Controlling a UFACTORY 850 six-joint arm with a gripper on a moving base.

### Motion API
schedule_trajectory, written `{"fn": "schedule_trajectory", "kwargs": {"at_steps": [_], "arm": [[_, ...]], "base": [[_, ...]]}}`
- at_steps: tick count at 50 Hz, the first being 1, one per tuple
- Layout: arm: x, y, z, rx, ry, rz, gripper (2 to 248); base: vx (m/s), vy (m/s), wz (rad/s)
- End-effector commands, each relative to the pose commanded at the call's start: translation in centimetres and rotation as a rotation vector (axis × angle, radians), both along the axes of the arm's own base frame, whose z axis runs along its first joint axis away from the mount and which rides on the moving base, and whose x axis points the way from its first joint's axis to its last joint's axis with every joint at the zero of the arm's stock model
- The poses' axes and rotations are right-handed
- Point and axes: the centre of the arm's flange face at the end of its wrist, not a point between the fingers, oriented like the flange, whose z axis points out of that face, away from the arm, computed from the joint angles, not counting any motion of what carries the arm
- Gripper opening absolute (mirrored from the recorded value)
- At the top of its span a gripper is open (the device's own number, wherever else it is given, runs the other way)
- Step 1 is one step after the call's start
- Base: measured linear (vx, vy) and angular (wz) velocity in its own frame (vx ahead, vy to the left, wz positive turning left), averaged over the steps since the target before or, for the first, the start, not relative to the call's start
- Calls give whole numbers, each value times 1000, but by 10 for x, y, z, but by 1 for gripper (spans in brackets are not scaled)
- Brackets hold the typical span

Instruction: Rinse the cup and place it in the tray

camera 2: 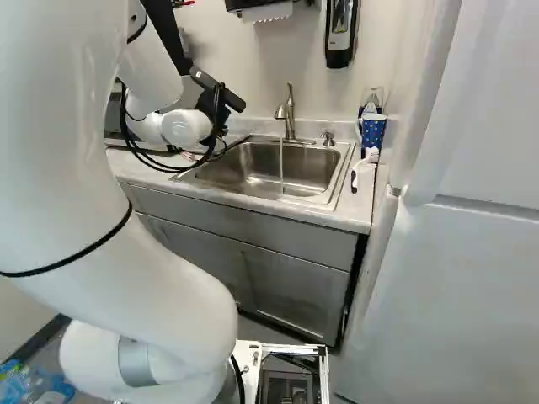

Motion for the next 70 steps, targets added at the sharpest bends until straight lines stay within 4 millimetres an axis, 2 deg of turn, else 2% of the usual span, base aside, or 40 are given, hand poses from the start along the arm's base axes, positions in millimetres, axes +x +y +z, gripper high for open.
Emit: {"fn": "schedule_trajectory", "kwargs": {"at_steps": [58, 70], "arm": [[0, 0, 0, -587, -123, 109, 120], [0, 0, 0, -587, -123, 109, 120]], "base": [[0, 0, 0], [0, 0, 0]]}}
